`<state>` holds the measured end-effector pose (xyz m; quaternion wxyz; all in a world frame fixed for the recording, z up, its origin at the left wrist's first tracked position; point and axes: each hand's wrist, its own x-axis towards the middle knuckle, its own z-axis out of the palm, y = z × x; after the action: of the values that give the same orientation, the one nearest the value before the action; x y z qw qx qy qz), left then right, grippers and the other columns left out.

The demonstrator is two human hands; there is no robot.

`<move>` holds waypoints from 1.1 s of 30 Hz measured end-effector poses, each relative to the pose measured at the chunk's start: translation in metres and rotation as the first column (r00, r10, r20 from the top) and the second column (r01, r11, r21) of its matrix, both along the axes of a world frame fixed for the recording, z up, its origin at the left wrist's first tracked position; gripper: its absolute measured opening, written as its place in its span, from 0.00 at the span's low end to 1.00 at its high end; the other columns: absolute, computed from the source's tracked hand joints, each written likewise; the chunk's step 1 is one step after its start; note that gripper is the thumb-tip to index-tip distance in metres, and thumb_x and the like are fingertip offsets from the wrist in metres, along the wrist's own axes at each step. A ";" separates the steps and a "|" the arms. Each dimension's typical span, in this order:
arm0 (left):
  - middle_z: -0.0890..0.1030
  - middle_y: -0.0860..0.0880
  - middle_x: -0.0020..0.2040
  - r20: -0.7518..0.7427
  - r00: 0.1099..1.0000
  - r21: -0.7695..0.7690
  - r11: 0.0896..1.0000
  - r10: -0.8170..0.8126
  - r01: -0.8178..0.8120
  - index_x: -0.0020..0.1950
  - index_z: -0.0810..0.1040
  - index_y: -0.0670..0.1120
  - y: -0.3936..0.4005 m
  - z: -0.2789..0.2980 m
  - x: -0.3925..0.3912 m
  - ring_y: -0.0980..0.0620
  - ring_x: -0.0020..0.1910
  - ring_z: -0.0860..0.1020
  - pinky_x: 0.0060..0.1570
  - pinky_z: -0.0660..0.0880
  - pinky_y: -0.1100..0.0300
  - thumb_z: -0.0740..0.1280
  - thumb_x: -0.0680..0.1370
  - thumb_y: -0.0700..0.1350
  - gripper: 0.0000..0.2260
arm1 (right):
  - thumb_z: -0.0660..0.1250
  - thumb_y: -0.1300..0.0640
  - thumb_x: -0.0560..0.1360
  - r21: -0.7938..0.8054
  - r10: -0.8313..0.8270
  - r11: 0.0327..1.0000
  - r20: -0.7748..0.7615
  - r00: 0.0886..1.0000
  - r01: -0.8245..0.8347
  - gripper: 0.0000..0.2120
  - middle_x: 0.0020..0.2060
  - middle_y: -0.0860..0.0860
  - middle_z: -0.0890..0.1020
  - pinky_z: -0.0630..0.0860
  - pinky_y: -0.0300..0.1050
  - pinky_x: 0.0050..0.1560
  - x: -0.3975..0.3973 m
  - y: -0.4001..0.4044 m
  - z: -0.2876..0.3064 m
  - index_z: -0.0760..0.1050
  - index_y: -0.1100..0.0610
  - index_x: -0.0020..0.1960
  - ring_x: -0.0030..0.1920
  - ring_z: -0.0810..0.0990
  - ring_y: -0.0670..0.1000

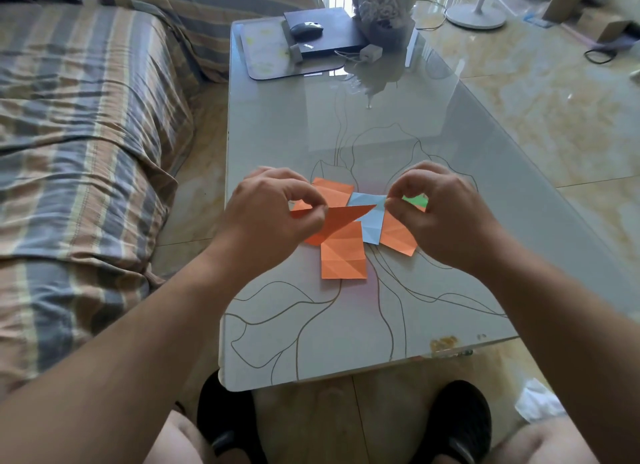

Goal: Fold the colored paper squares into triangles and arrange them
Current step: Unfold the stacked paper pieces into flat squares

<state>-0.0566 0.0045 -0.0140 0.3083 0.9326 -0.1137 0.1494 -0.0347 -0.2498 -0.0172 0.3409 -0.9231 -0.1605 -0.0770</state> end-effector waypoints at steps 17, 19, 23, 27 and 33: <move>0.83 0.62 0.46 -0.111 0.990 -0.009 0.996 -0.089 0.088 0.44 0.87 0.59 -0.007 -0.006 -0.001 0.56 0.56 0.78 0.59 0.74 0.56 0.76 0.74 0.53 0.01 | 0.77 0.57 0.73 0.031 0.064 0.997 -0.006 0.998 -0.064 0.04 0.42 0.35 0.80 0.68 0.27 0.48 -0.017 0.026 -0.008 0.86 0.49 0.41 0.47 0.79 0.37; 0.83 0.62 0.45 -0.104 0.989 0.006 0.994 -0.107 0.108 0.42 0.87 0.59 -0.009 -0.005 -0.002 0.56 0.55 0.78 0.58 0.75 0.53 0.76 0.74 0.52 0.01 | 0.77 0.57 0.73 0.030 0.068 0.997 -0.027 0.997 -0.067 0.06 0.42 0.35 0.80 0.68 0.27 0.48 -0.017 0.025 -0.007 0.85 0.47 0.40 0.48 0.79 0.38; 0.82 0.64 0.44 -0.088 0.994 0.021 0.998 -0.063 0.065 0.43 0.87 0.59 0.001 0.006 0.000 0.59 0.53 0.79 0.57 0.73 0.60 0.77 0.74 0.53 0.01 | 0.76 0.56 0.73 0.041 0.052 0.998 -0.062 0.997 -0.050 0.08 0.43 0.38 0.82 0.73 0.36 0.50 -0.014 0.021 0.000 0.84 0.45 0.39 0.48 0.80 0.42; 0.83 0.63 0.43 -0.103 0.994 0.012 0.999 -0.038 0.039 0.42 0.85 0.60 0.018 0.012 0.004 0.63 0.49 0.81 0.58 0.77 0.56 0.75 0.75 0.54 0.02 | 0.74 0.56 0.74 0.035 -0.032 0.999 -0.094 0.995 0.036 0.06 0.41 0.43 0.83 0.74 0.41 0.46 -0.009 0.011 0.005 0.83 0.49 0.39 0.44 0.80 0.47; 0.87 0.56 0.44 -0.311 0.950 -0.327 0.939 -0.002 -0.105 0.49 0.85 0.55 0.015 0.011 0.001 0.57 0.44 0.84 0.51 0.82 0.53 0.73 0.77 0.58 0.08 | 0.75 0.60 0.76 0.586 0.091 0.752 -0.546 0.833 0.302 0.06 0.35 0.52 0.85 0.75 0.46 0.40 -0.012 0.012 0.014 0.84 0.56 0.40 0.35 0.81 0.50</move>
<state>-0.0559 0.0199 -0.0028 0.4744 0.8798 -0.0123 0.0280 -0.0471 -0.2379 -0.0029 0.6655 -0.7364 0.0345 0.1166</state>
